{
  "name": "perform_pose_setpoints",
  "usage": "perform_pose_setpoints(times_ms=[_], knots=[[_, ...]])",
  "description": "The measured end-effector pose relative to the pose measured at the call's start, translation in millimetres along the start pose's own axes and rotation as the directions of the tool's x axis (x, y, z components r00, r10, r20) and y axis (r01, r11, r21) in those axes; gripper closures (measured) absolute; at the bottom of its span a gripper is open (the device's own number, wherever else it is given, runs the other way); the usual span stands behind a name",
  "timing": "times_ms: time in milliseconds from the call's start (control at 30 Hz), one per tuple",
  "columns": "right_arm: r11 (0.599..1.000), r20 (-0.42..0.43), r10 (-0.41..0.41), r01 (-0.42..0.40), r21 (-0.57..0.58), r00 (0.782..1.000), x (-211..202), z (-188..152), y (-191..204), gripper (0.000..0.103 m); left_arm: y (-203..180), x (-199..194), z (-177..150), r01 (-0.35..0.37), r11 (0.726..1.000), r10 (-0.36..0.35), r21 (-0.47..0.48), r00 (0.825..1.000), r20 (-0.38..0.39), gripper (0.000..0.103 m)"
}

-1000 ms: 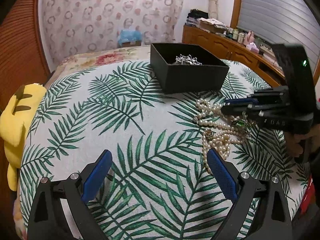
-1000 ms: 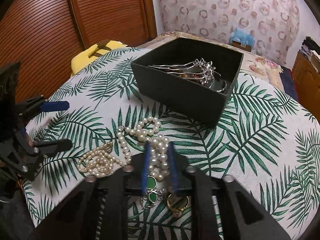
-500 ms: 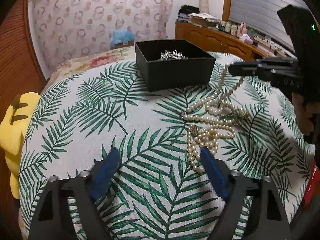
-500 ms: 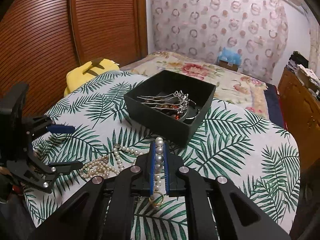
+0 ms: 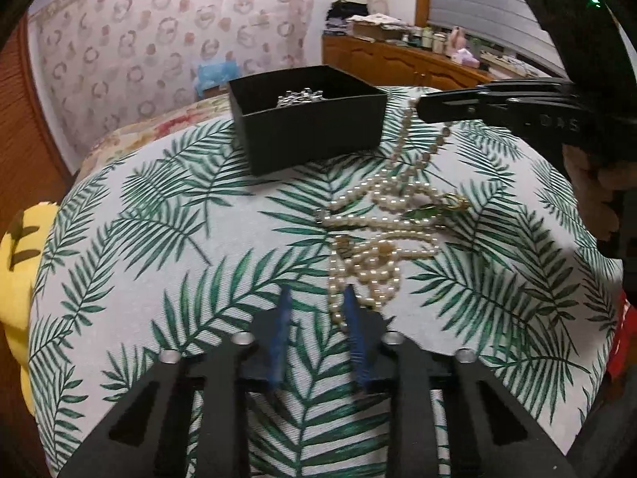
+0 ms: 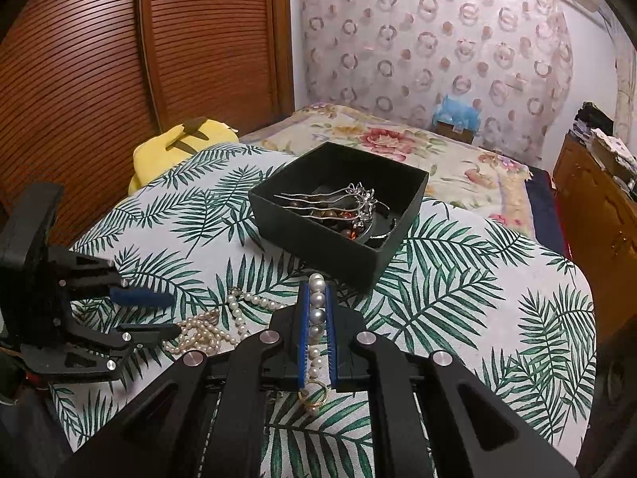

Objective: Organize jewelry
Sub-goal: 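Grasp a pearl necklace with the right tool while the left tool grasps another pearl necklace, then lift both pearl necklaces and carry them over the black box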

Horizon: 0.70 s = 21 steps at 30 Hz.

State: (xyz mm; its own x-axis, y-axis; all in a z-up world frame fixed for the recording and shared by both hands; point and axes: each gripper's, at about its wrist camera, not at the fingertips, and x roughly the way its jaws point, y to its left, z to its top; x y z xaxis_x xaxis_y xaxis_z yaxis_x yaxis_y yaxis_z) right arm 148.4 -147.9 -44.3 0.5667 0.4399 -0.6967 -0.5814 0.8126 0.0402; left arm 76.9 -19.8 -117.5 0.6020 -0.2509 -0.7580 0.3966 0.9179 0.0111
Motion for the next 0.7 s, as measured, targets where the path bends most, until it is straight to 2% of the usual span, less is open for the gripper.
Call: perform_pose_setpoints(times_ms=[67, 367, 700], knots=[[1.000, -0.001, -0.001, 0.001, -0.001, 1.000, -0.9, -0.1, 0.6, 0.094, 0.0, 0.3, 0.8, 0.015, 1.000, -0.015, -0.002, 1.000, 0.001, 0.099], [1.000, 0.013, -0.008, 0.008, 0.002, 1.000, -7.8, 1.2, -0.2, 0.094, 8.7, -4.8, 3.3, -0.002, 0.999, 0.003, -0.040, 1.000, 0.029, 0.099], [1.000, 0.078, -0.005, 0.005, -0.004, 0.997, -31.5, 21.9, -1.2, 0.094, 21.1, -44.8, 38.7, -0.002, 0.994, 0.020, -0.107, 0.986, 0.165, 0.099]])
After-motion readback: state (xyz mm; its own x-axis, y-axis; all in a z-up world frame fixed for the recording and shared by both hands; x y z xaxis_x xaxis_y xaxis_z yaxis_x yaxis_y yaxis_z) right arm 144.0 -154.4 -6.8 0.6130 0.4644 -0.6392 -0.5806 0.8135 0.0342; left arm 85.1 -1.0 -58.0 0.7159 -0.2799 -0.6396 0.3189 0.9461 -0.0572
